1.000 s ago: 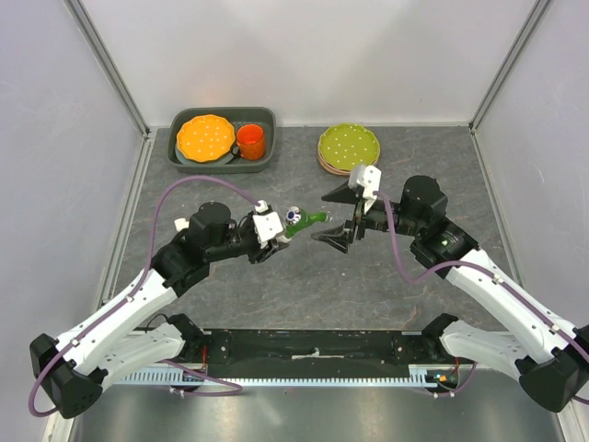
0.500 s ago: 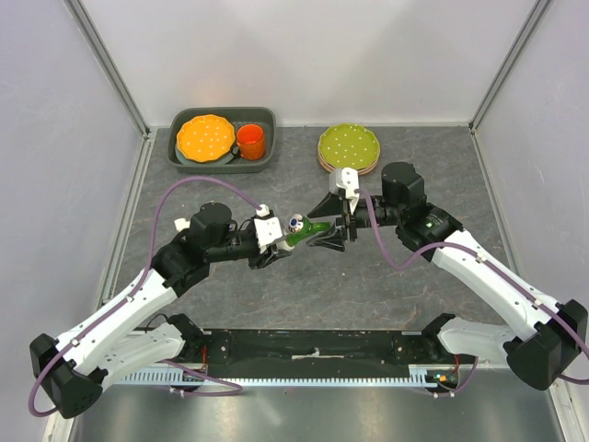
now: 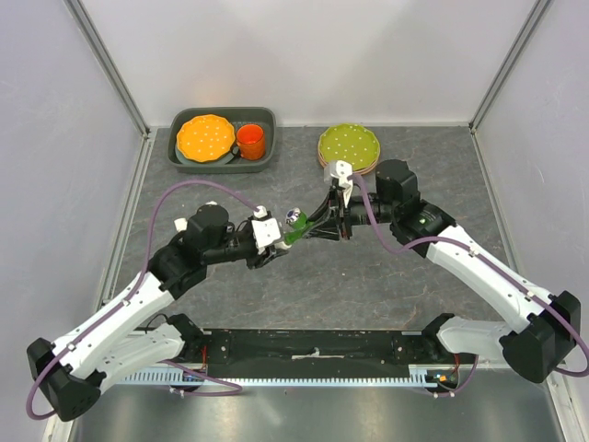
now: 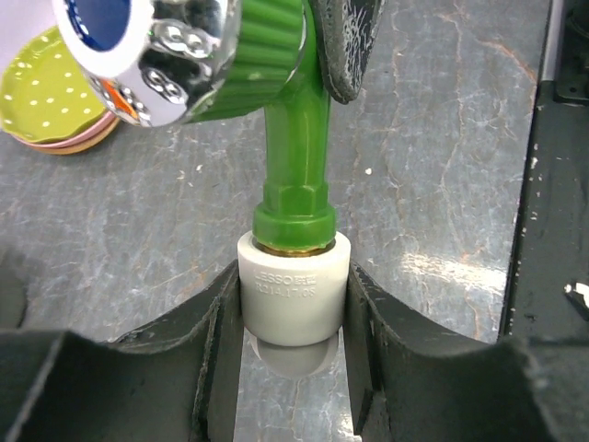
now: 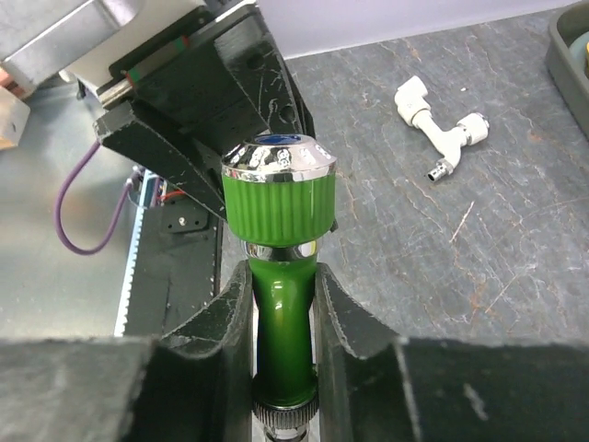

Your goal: Install the water faucets

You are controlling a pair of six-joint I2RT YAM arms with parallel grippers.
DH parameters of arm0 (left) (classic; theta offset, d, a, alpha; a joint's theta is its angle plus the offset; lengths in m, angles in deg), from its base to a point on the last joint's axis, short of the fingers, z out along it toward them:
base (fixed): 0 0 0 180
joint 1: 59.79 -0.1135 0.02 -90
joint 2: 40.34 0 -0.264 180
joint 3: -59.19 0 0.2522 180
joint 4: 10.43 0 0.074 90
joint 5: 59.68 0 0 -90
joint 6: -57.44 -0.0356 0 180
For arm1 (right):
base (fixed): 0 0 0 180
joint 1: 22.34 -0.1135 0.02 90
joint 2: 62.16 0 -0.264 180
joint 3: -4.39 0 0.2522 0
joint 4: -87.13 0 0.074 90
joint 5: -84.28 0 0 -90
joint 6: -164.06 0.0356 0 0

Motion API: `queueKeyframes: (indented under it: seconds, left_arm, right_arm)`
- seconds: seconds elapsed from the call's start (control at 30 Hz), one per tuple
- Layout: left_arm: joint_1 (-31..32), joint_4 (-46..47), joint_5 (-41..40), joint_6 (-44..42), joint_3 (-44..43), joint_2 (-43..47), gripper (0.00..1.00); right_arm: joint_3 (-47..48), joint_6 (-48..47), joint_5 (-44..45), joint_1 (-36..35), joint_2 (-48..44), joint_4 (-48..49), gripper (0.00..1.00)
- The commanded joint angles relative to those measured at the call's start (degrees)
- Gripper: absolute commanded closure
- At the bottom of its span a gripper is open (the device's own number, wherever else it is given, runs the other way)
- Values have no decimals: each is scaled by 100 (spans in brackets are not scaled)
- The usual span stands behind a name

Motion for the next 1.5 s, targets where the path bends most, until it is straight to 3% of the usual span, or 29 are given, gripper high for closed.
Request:
queueKeyframes:
  seconds: [0.0, 0.17, 0.3, 0.5, 0.67, 0.7, 0.73, 0.83, 0.93, 0.97, 1.03, 1.13, 1.33, 1.47]
  left_arm:
    - [-23, 548, -649, -240, -35, 330, 98]
    - [29, 804, -1326, -363, 194, 550, 98]
    - [187, 892, -2431, -591, 300, 630, 98]
    - [670, 1033, -3707, -1135, 467, 551, 98]
    - [926, 1129, -4166, -1347, 546, 515, 98]
    - [935, 1147, -4158, -1347, 555, 550, 98]
    - [935, 1138, -4141, -1347, 563, 568, 98]
    - [900, 1086, -3808, -1207, 555, 638, 98]
    - [751, 910, -2974, -953, 493, 656, 98]
    - [715, 849, -2632, -874, 406, 621, 98]
    - [593, 691, -2305, -698, 318, 481, 98]
    - [461, 524, -1655, -522, 133, 340, 98]
    - [145, 233, 58, -328, -148, 155, 98]
    - [3, -82, 1270, -293, -341, 6, 98]
  right_arm:
    - [126, 1060, 373, -25, 2, 502, 100]
    - [12, 2562, 1348, -16, 169, 863, 100]
    - [-111, 3782, 1841, -25, 248, 1073, 100]
    - [-199, 4717, 2105, -34, 538, 1206, 100]
    - [-305, 5008, 2202, -34, 592, 1330, 100]
    - [-322, 4999, 2263, -34, 565, 1330, 96]
    - [-322, 4956, 2290, -25, 539, 1330, 82]
    - [-314, 4579, 2430, 19, 319, 1330, 60]
    - [-296, 3675, 2527, 46, -41, 1295, 43]
    - [-296, 3420, 2571, 46, -259, 1251, 31]
    - [-331, 2637, 2746, 46, -515, 1137, 17]
    - [-419, 1540, 2817, 54, -1103, 691, 5]
    - [-1060, -604, 2432, 54, -2139, 302, 2]
    - [-1464, -1293, 1948, 37, -2879, 117, 2]
